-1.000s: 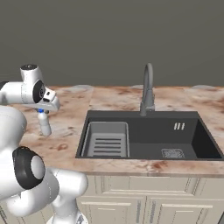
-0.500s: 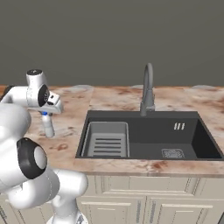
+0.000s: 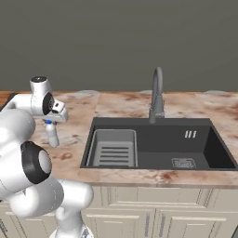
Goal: Move the drinks to the dining counter.
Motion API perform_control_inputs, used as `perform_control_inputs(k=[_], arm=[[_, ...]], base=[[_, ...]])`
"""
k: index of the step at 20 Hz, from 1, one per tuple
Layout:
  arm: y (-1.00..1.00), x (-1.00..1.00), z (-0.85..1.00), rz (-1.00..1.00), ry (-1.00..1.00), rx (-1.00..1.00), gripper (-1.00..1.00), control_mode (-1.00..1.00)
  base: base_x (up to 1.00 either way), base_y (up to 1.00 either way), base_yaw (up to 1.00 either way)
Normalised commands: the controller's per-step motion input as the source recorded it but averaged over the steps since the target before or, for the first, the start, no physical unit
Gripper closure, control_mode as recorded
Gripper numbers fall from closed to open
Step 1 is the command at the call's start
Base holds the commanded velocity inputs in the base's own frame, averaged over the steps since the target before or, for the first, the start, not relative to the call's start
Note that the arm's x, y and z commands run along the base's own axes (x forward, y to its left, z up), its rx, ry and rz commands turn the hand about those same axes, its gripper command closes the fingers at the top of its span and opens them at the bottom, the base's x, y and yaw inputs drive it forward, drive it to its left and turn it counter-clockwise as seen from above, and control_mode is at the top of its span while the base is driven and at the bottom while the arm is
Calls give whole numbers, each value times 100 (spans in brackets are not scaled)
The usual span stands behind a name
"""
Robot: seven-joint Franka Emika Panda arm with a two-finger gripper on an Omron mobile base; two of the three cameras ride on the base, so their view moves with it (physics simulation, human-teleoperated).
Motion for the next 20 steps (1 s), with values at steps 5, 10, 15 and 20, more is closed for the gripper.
perform_control_inputs(k=[5, 10, 15, 20], arm=[[8, 6, -19, 0, 0, 0, 100, -100], [4, 8, -17, 0, 0, 0, 100, -100], [0, 12, -14, 0, 0, 0, 100, -100], [0, 13, -12, 0, 0, 0, 100, -100]], base=[[0, 0, 0], [0, 0, 0], [0, 0, 0], [0, 0, 0]])
